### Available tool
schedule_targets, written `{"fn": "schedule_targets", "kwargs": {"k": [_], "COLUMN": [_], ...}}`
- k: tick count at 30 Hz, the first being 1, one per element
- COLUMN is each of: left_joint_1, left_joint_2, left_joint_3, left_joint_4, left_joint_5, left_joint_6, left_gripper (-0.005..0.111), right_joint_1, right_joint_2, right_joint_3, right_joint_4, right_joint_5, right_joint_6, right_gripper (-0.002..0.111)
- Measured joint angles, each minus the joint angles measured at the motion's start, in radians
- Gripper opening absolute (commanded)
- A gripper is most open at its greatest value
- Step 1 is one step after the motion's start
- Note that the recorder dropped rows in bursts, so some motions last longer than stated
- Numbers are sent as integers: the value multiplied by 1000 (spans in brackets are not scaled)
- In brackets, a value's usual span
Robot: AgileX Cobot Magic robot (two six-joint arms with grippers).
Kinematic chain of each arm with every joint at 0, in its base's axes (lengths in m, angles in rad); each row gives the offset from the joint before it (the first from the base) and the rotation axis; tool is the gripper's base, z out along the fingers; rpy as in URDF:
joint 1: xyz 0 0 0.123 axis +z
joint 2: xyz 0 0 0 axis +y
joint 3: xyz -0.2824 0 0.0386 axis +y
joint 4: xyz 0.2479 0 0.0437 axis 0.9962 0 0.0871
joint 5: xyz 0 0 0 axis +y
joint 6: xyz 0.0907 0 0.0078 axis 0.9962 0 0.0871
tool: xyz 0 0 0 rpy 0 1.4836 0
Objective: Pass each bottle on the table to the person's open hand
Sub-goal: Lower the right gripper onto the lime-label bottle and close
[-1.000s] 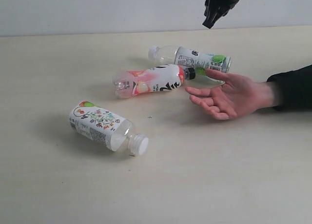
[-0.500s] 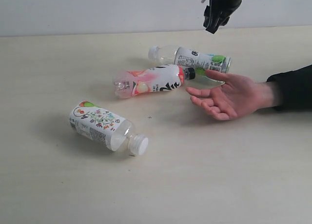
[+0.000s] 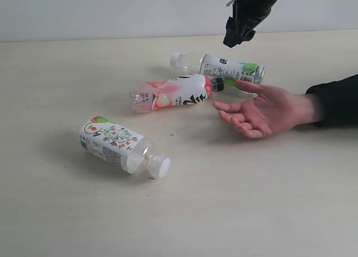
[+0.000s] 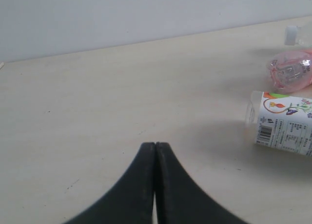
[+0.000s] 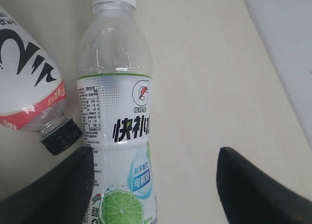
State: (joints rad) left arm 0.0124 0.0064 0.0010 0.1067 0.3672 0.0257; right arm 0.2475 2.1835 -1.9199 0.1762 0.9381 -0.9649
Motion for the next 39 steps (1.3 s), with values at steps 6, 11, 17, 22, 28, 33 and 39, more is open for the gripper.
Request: {"fn": "schedule_targets", "kwargs": {"k": [6, 11, 17, 22, 28, 33, 39], "left_joint_1": [0, 0, 0, 0, 0, 0, 0], "left_joint_2": [0, 0, 0, 0, 0, 0, 0], "left_joint_3": [0, 0, 0, 0, 0, 0, 0], "left_joint_4": [0, 0, 0, 0, 0, 0, 0], "left_joint_5": [0, 0, 0, 0, 0, 0, 0], "left_joint_6": [0, 0, 0, 0, 0, 0, 0], "left_gripper": [1, 1, 1, 1, 1, 1, 1], "right_joint_1": [0, 0, 0, 0, 0, 0, 0], "right_joint_2": [38, 88, 105, 113, 175, 186, 195], "right_joint_3": [0, 0, 0, 0, 0, 0, 0], "right_joint_4": [0, -24, -75, -76, -76, -77, -77], "right_joint_5": [10, 8, -11, -13, -7, -7, -7], "right_joint_6": [0, 0, 18, 18, 18, 18, 18], "right_gripper": [68, 71, 70, 70, 70, 70, 70]}}
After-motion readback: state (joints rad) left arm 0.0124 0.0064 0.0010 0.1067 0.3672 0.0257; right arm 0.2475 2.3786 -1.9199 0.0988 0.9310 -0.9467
